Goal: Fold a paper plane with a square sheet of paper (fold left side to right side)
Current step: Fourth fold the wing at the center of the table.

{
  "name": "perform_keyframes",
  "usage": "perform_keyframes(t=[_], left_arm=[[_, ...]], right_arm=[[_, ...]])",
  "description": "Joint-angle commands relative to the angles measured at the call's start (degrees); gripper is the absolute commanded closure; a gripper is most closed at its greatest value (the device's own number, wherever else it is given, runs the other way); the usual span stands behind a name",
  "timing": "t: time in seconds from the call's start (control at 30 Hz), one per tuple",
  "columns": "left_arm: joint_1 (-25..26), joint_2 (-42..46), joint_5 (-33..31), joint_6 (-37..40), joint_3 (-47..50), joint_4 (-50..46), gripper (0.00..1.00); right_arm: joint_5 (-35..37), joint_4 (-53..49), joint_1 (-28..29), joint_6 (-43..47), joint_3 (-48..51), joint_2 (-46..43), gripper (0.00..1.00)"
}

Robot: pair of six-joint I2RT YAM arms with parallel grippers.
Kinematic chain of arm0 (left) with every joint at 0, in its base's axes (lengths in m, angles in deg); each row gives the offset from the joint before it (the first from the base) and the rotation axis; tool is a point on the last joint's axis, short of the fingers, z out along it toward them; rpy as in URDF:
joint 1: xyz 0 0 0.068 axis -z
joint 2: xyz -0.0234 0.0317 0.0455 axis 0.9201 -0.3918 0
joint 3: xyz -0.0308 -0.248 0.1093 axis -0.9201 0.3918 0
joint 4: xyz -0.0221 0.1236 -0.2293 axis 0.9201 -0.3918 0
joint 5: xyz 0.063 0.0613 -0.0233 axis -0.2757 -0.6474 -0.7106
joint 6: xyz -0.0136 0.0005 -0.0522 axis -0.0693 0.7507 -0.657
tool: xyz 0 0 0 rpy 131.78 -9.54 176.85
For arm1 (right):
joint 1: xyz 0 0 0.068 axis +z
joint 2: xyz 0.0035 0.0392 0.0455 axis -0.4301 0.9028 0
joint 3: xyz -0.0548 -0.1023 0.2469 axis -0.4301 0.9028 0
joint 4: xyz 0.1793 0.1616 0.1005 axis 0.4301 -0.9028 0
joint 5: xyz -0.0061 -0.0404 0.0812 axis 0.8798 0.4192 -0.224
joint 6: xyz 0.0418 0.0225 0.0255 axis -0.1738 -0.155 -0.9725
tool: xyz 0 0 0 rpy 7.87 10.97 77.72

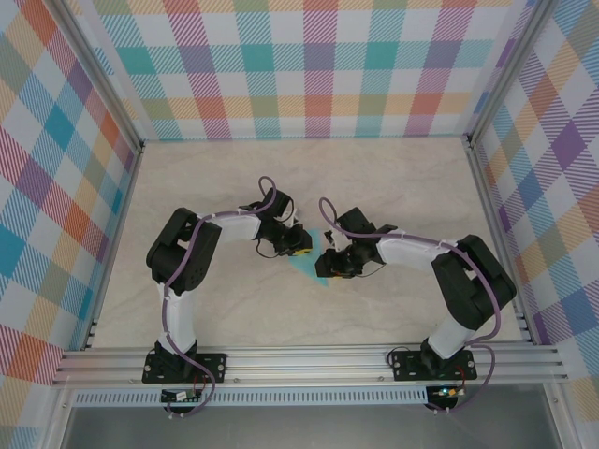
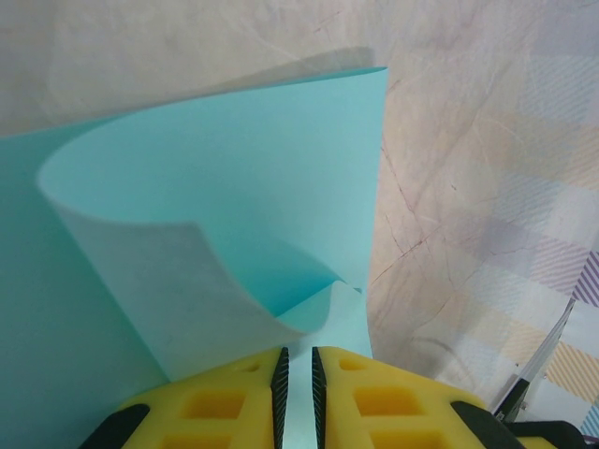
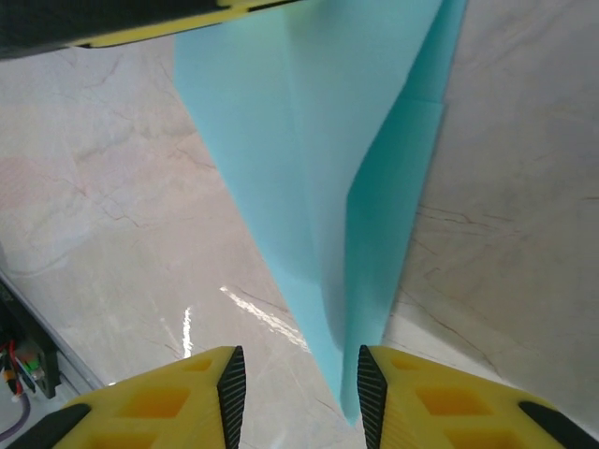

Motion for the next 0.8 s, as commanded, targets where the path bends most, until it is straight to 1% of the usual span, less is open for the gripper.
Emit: perform_keyframes(t=[0.0,0.33,0.63,0.77], left_arm=[[0.2,-0.7,-3.4,-0.2,2.1,-5.5,0.82],[0.2,-0.5,-3.4,-0.2,2.1,-5.5,0.82],[0.2,-0.4,-3.4,-0.1,2.1,-5.5,0.82],[0.2,-0.5,-3.3,-0.1,2.0,-5.5,0.82]], right_arm=[[1.9,-1.9,0.5,0.3,-1.6,0.0,0.61],[1.1,-2.2,1.7,0.4,-3.9,4.5,0.7],[4.2,-4.7,2.0,1.2,-4.6,5.4,0.77],[5.1,-5.5,2.0,1.6,-4.7,5.2,0.83]])
